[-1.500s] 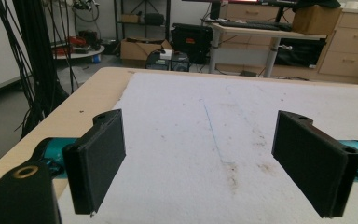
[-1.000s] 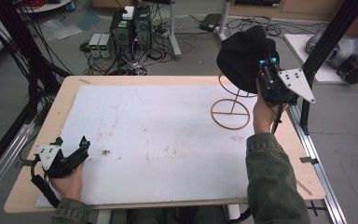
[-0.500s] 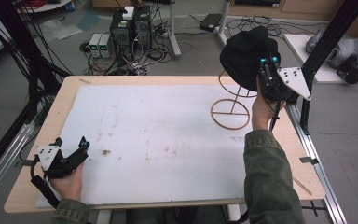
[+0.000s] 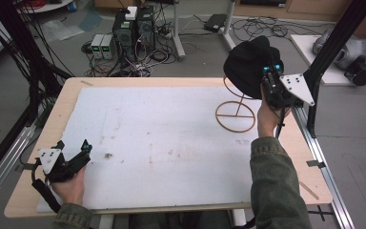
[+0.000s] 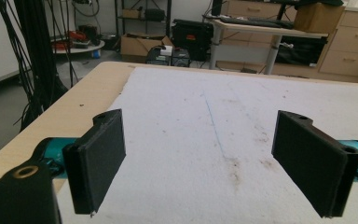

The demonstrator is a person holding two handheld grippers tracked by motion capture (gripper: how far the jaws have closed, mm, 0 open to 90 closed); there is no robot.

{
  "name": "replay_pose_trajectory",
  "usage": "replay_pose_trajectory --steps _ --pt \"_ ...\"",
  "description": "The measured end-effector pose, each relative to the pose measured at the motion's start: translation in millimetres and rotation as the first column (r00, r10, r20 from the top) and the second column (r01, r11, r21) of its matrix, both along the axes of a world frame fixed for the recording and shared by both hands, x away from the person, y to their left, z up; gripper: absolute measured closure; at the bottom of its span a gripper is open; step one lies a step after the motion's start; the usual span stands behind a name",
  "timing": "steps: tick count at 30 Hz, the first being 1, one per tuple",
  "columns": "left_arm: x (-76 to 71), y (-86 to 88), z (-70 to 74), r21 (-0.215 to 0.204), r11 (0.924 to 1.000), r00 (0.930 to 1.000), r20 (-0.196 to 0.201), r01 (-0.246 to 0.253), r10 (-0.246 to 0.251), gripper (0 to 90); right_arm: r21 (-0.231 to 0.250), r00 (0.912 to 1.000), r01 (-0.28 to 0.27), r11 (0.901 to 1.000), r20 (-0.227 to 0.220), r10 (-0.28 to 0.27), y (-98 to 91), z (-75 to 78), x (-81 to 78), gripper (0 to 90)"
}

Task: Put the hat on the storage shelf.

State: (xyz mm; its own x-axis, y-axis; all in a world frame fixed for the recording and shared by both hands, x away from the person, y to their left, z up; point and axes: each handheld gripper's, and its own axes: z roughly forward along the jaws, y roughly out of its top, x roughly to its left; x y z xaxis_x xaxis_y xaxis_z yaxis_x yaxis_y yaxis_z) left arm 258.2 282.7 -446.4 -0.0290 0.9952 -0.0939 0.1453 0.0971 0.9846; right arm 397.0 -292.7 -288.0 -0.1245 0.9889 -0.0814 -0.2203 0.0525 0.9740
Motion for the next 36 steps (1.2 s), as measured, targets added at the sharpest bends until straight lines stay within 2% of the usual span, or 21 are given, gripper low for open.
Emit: replay_pose_trajectory --steps 5,9,15,24,28,33,34,36 --pt "0.3 0.2 -0.3 -0.003 1.0 1.0 -0.006 0.0 0.0 17.5 -0.018 0.9997 -0.018 0.9997 -0.018 0.018 -0.4 -3.9 2.1 85.7" --pt "0.4 0.6 -0.5 -0.004 1.0 1.0 -0.006 0.0 0.0 17.6 -0.018 0.9994 -0.025 0.9995 -0.024 0.025 0.8 -4.5 3.2 85.7" --pt "0.5 1.0 -0.6 -0.003 1.0 1.0 -0.007 -0.001 0.001 17.6 -0.019 0.9981 -0.027 0.9995 -0.056 0.026 4.0 -13.1 4.0 85.6" --pt "0.7 1.2 -0.5 -0.008 1.0 1.0 -0.003 -0.003 0.003 17.7 0.0 0.9974 -0.03 0.9995 -0.066 0.03 5.0 -19.4 4.2 85.0" --pt "0.7 1.2 -0.3 -0.007 1.0 1.0 0.001 -0.003 0.003 17.7 -0.013 0.9968 -0.037 0.9992 -0.071 0.036 4.2 -19.9 5.7 84.4" --pt "0.4 1.4 -0.3 -0.005 1.0 1.0 0.001 -0.002 0.002 17.7 0.001 0.9961 -0.045 0.999 -0.075 0.045 2.5 -20.0 6.5 79.6" --pt "0.1 1.4 0.0 -0.006 1.0 1.0 0.003 -0.004 0.004 17.7 0.011 0.9951 -0.058 0.9983 -0.08 0.058 1.7 -19.9 6.4 75.2" --pt "-0.1 1.5 0.1 -0.006 1.0 1.0 0.004 -0.003 0.003 17.6 0.008 0.9949 -0.059 0.9982 -0.082 0.06 1.5 -19.8 6.5 73.5"
